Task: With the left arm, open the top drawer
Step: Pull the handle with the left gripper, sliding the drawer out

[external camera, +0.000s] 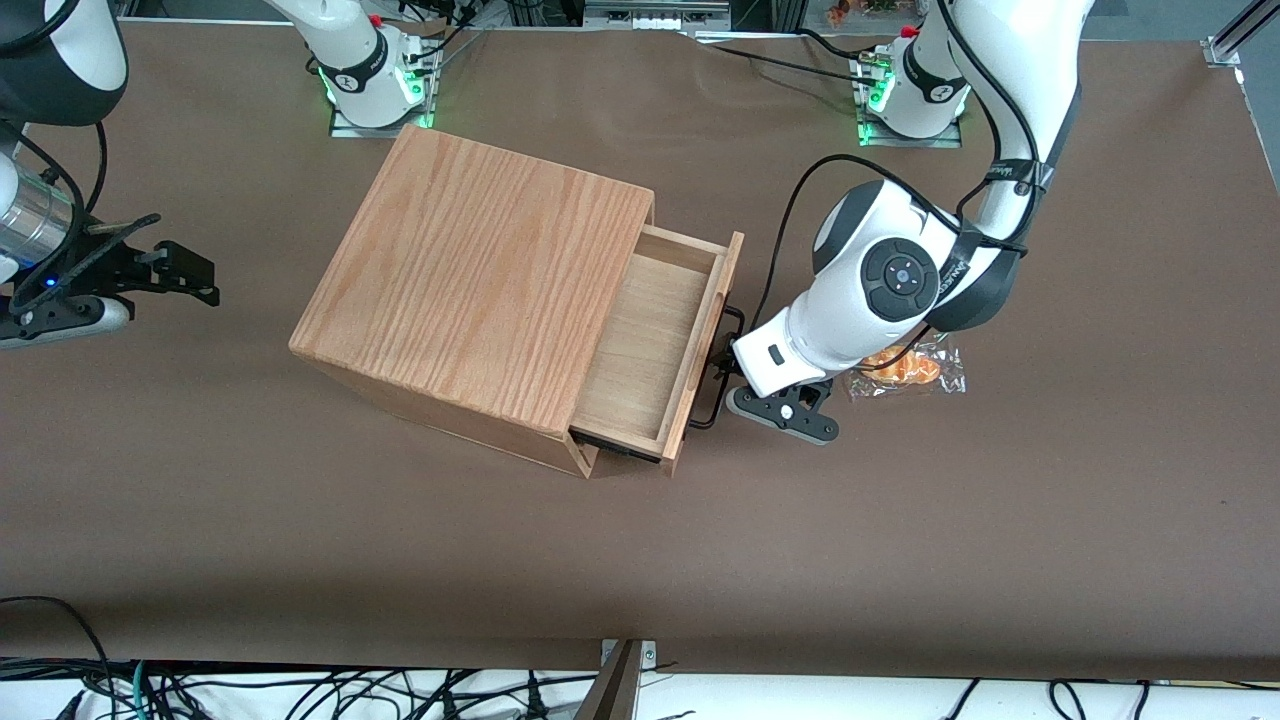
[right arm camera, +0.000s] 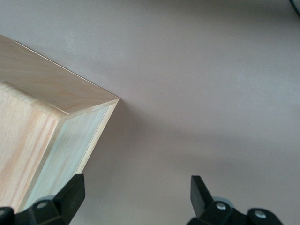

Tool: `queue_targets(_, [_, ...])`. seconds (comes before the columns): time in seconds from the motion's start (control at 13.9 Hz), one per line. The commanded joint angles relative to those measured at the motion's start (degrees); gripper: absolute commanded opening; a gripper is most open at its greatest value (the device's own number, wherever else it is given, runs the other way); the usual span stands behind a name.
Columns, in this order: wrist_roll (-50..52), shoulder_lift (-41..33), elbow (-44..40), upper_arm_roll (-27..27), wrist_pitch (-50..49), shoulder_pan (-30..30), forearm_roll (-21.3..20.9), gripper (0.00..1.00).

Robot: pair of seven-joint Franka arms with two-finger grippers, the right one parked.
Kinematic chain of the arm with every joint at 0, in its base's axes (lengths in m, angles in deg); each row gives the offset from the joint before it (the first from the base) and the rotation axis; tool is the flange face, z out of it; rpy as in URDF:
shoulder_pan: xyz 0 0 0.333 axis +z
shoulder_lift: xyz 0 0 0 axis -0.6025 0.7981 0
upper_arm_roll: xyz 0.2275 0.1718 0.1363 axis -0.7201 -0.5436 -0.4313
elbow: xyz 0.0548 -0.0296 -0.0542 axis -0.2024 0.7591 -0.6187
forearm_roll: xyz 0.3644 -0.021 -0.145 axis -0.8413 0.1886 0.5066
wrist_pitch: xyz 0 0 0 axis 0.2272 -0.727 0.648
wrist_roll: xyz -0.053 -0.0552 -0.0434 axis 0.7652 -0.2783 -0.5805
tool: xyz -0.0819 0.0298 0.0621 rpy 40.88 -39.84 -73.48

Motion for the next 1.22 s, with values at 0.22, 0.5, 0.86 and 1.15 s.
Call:
queue_targets(0.22, [-2.3,-2.5,-0.2,-0.8,-3.3,2.1,-4.5,1.00])
queue_targets(0.5, [-2.3,-2.6,-0.2,-0.8,-3.4,2.0,-4.2,1.00])
queue_targets(0.86, [-1.6,-2.5,-0.4,-0.4,-3.5,1.0,-3.6,1.00])
queue_targets(1.15, [-1.5,-2.6,-0.9,-0.4,-3.5,1.0,-2.2,1.00])
